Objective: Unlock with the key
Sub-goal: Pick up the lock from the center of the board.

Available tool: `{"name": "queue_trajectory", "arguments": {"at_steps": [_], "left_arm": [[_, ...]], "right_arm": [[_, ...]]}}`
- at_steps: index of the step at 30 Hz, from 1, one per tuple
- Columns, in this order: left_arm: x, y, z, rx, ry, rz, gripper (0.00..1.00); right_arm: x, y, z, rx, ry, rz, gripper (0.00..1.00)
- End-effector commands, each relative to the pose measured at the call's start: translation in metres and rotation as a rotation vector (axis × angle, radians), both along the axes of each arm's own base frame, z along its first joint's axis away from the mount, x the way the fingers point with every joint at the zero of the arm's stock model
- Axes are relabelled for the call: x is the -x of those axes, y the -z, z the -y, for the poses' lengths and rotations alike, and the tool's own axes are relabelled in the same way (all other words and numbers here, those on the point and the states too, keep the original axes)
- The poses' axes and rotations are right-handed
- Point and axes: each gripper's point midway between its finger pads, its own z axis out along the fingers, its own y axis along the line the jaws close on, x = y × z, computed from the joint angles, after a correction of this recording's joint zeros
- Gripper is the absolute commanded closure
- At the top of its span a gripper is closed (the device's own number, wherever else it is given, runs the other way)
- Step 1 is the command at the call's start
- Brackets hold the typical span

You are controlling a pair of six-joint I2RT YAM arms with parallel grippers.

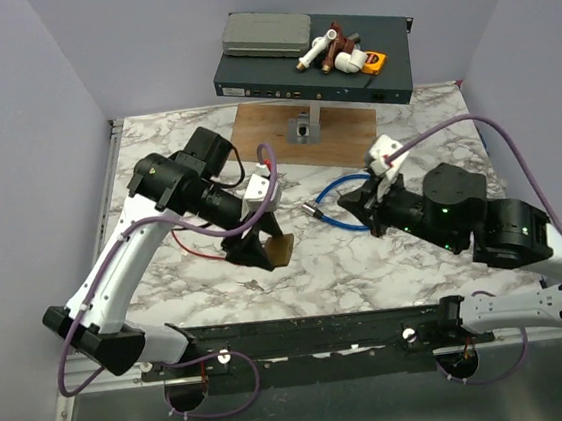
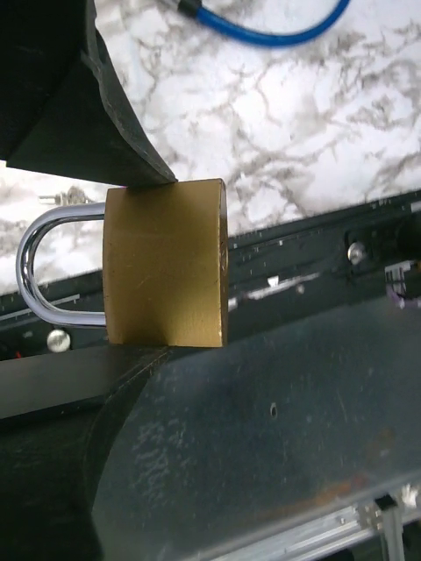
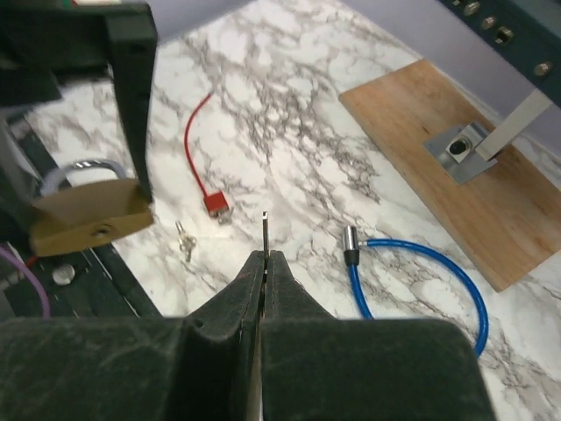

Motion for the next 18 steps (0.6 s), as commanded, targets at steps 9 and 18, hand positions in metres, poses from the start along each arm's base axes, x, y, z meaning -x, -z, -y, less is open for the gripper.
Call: {"name": "queue_trajectory", "arguments": {"at_steps": [9, 18], "left_arm": [[0.043, -0.021, -0.008, 0.079, 0.063, -0.184, 1.0], [0.025, -0.002, 0.002, -0.008, -0.022, -0.475, 1.0]], "right_arm": [[0.009, 0.058, -0.024, 0.509, -0.29, 0.037, 0.99], [0.019, 0.072, -0.027, 0.635, -0.399, 0.09, 0.99]]}}
